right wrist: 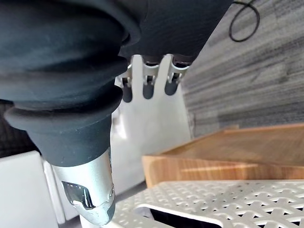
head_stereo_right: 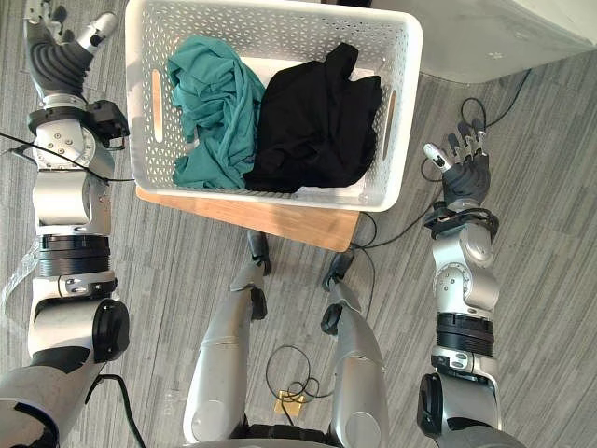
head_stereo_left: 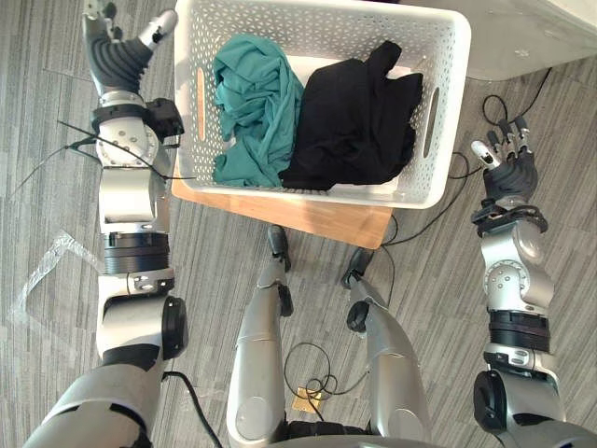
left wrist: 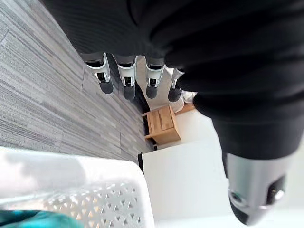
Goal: Pick up the laundry basket with both hands and put the clothes into the washing machine.
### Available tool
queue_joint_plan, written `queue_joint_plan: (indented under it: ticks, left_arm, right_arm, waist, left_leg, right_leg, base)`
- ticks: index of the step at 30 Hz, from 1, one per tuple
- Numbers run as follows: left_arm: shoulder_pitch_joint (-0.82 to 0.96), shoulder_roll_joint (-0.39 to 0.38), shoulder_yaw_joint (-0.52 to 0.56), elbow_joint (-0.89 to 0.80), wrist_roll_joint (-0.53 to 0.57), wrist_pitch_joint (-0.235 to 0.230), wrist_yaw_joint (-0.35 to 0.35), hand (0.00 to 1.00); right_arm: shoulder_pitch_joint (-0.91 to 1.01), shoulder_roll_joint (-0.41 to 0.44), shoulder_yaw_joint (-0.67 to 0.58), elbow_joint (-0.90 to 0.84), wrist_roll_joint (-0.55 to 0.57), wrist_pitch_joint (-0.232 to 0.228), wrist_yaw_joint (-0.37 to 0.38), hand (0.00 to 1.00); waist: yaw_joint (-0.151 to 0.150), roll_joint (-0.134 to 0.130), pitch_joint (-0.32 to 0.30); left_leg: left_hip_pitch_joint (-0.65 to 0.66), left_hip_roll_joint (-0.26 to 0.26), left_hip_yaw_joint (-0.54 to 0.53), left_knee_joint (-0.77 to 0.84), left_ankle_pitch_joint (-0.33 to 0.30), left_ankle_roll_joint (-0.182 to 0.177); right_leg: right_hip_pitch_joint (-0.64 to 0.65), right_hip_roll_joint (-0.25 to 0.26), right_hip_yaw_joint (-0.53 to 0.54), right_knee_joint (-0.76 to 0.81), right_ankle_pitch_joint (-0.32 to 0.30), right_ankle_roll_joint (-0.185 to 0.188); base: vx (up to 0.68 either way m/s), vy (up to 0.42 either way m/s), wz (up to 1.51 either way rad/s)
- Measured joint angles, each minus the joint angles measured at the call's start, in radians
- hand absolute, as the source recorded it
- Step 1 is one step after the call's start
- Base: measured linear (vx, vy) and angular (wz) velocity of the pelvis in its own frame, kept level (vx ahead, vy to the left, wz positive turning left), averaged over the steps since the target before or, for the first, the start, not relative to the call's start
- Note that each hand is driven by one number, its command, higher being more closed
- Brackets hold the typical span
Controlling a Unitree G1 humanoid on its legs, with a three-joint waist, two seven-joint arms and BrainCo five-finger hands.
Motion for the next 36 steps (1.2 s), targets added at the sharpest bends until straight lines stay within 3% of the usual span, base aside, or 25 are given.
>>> queue_joint_plan:
  ticks: [5, 12, 20, 36]
  left_arm:
    - [0.012, 0.038, -0.077, 0.006, 0.111, 0.03, -0.102, 0.0]
    - [0.059, 0.064, -0.09, 0.091, 0.256, 0.095, -0.148, 0.0]
    - [0.055, 0.063, -0.015, 0.154, 0.268, 0.087, -0.162, 0.0]
    - [0.003, 0.062, -0.025, 0.22, 0.266, 0.068, -0.16, 0.0]
  right_arm:
    - [0.008, 0.0, 0.0, -0.012, 0.0, 0.0, 0.0, 0.0]
    - [0.022, -0.001, 0.001, -0.096, 0.002, 0.0, 0.004, 0.0]
    - [0.012, -0.001, 0.003, -0.129, 0.008, 0.0, 0.008, 0.0]
    - [-0.012, -0.001, 0.003, -0.129, 0.012, -0.001, -0.006, 0.0]
  waist:
    - [0.001, 0.0, 0.0]
    - [0.0, 0.0, 0.0]
    - [0.0, -0.001, 0.001]
    - [0.001, -0.005, 0.003]
  left_leg:
    - [-0.001, 0.003, 0.001, 0.004, -0.001, 0.0]
    - [-0.021, 0.02, 0.005, 0.018, -0.002, 0.001]
    - [-0.031, 0.029, 0.018, 0.029, -0.006, 0.001]
    - [-0.04, 0.033, 0.021, 0.042, -0.012, 0.001]
  right_leg:
    - [0.0, 0.002, 0.002, 0.0, 0.0, 0.0]
    - [-0.018, 0.014, 0.007, 0.003, 0.0, 0.0]
    - [-0.039, 0.017, 0.023, 0.017, 0.0, 0.0]
    - [-0.046, 0.017, 0.026, 0.023, 0.0, 0.0]
  base:
    - [0.02, -0.017, -0.01]
    - [0.03, -0.042, -0.05]
    - [0.04, -0.036, -0.06]
    - [0.03, -0.017, -0.01]
